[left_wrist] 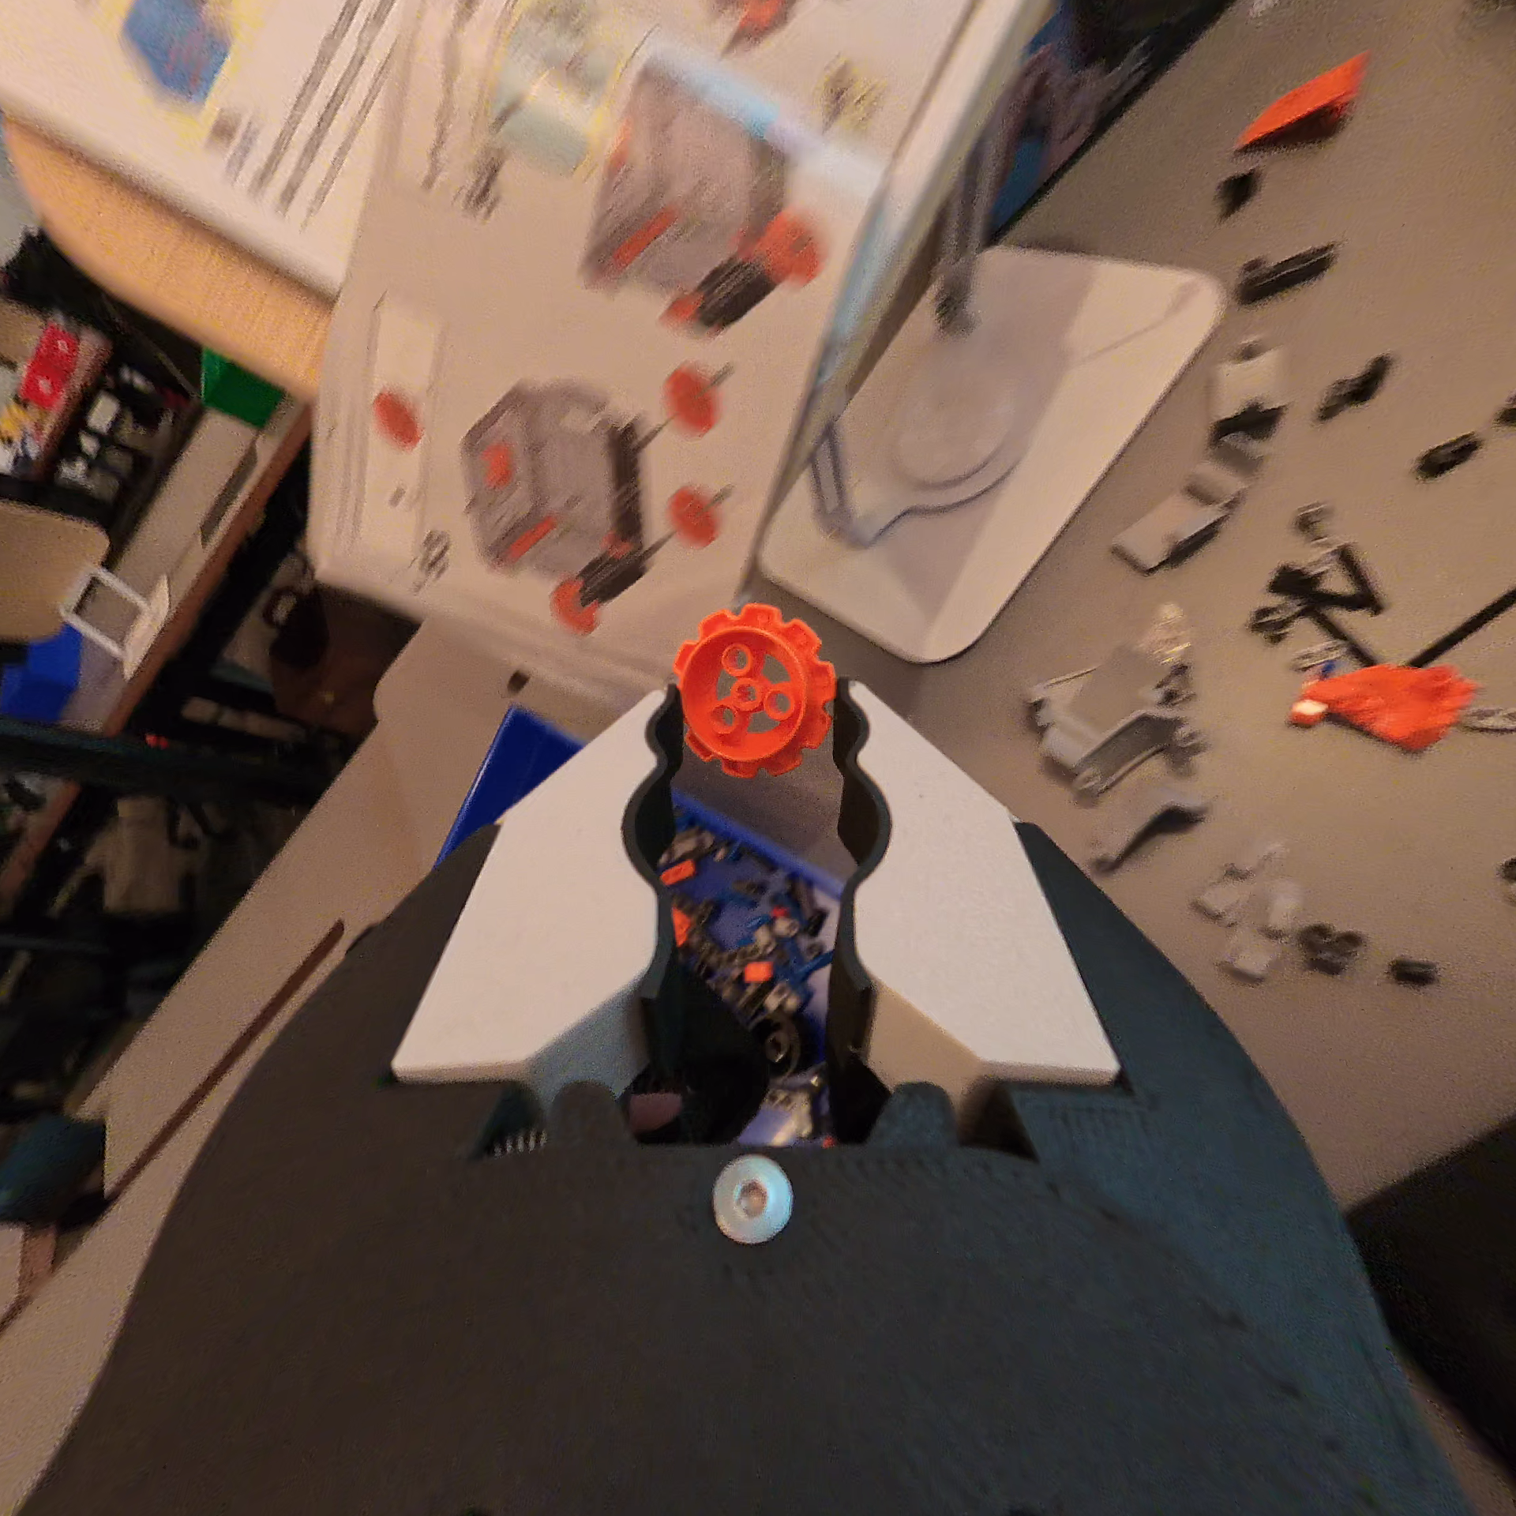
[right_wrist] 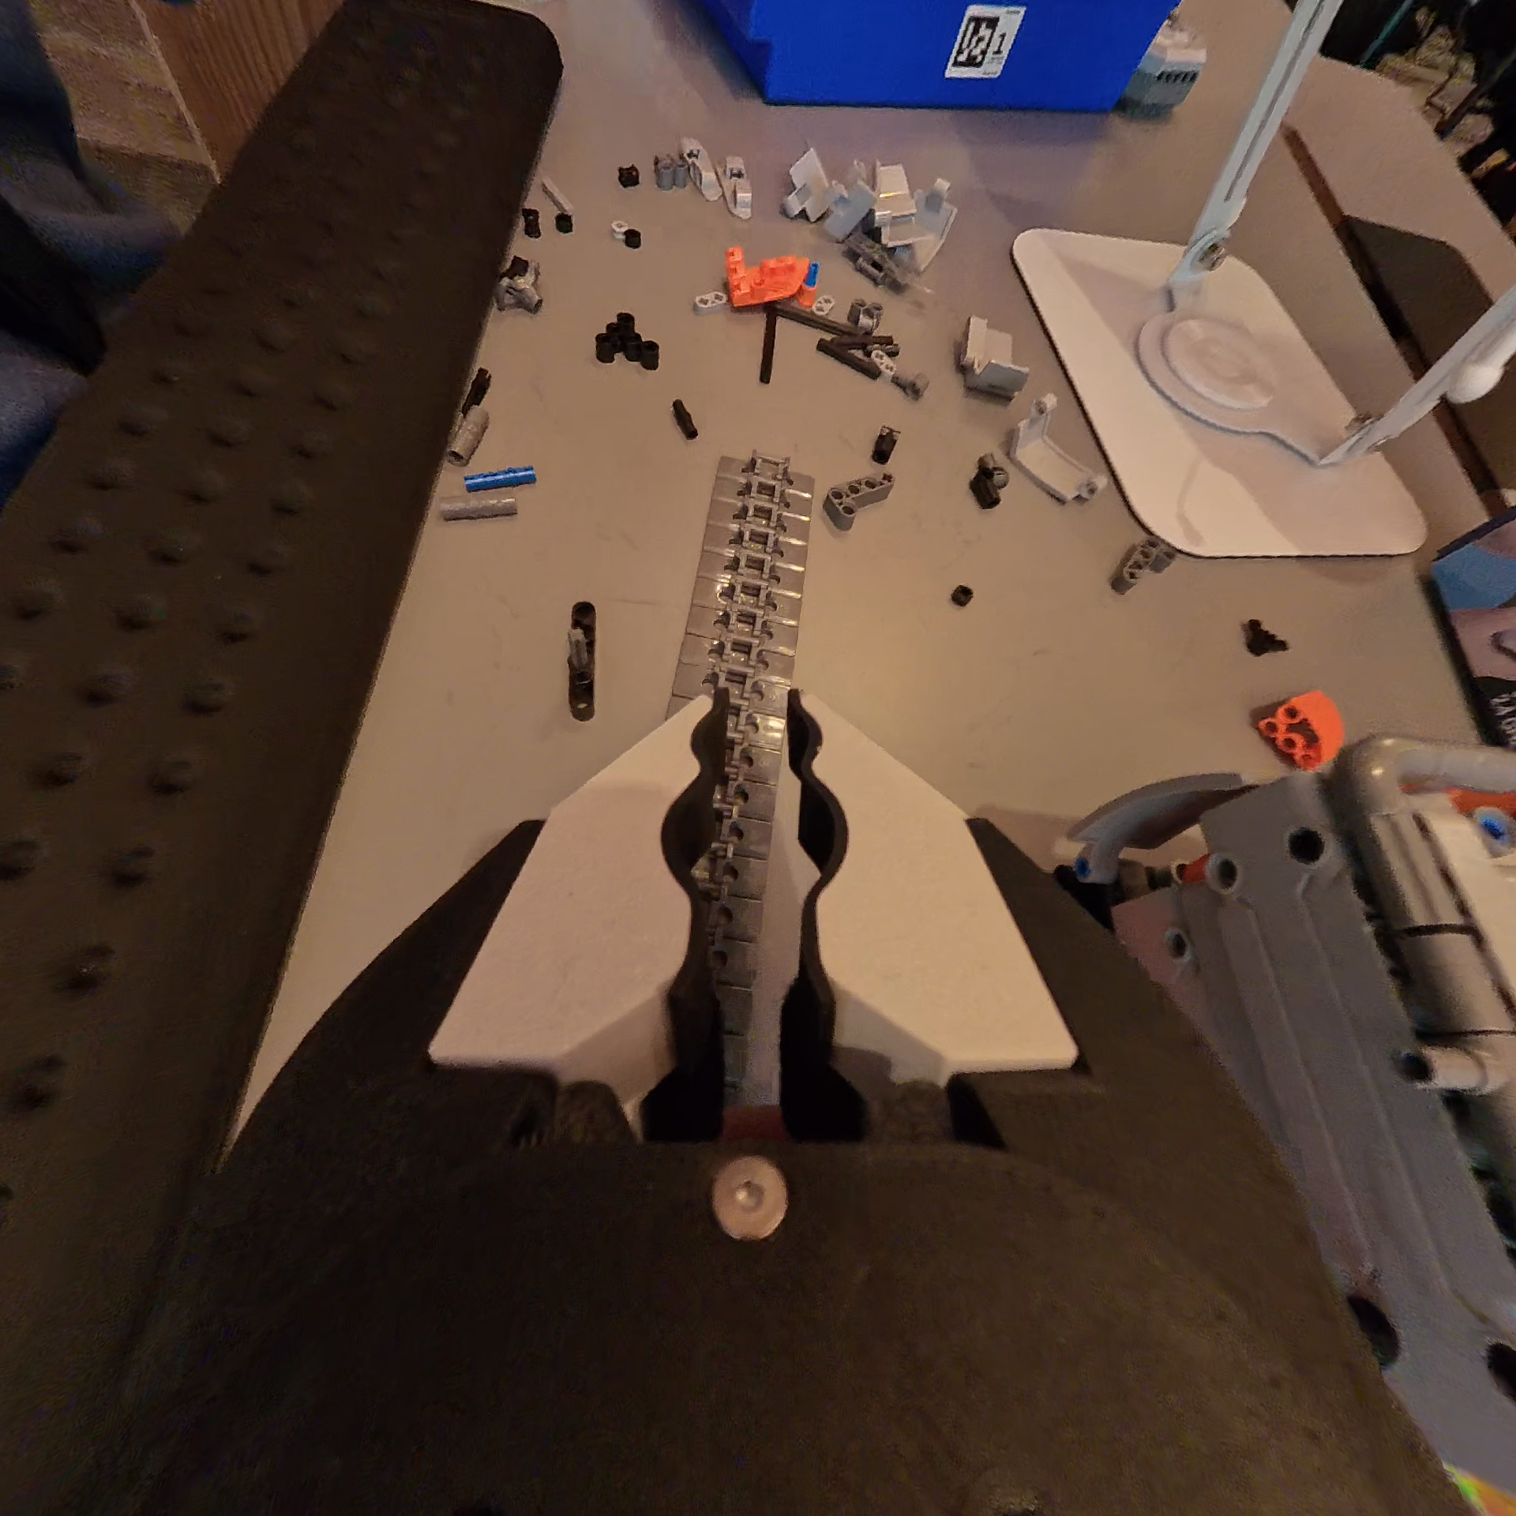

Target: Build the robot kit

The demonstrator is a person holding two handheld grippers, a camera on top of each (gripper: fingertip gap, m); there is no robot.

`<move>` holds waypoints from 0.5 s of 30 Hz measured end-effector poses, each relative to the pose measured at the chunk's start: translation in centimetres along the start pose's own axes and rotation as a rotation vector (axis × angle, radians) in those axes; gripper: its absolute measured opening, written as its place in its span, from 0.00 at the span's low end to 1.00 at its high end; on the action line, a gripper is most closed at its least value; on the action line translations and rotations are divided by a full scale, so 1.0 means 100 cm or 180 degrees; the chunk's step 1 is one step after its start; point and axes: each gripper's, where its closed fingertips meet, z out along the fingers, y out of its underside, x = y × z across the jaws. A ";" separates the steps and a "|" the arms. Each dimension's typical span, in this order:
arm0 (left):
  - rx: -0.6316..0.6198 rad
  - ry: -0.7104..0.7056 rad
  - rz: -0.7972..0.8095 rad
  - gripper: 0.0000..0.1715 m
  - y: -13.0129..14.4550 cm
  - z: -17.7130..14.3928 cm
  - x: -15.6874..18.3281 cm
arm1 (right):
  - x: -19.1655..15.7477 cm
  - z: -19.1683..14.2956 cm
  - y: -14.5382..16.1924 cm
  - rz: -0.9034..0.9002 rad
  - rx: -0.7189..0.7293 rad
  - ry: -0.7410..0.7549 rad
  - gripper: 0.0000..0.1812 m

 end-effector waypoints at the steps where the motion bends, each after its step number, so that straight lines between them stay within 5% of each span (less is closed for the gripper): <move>1: 0.0090 0.0041 0.0060 0.21 -0.013 -0.001 0.017 | 0.000 -0.002 -0.003 -0.0022 0.0016 0.0027 0.06; 7: 0.0656 0.0645 0.0252 0.21 -0.075 0.011 0.122 | 0.018 -0.016 -0.028 -0.0174 0.0220 0.0560 0.09; 15: 0.1568 0.1826 -0.0570 0.21 -0.163 0.030 0.226 | 0.025 -0.021 -0.063 -0.0609 0.0453 0.1203 0.16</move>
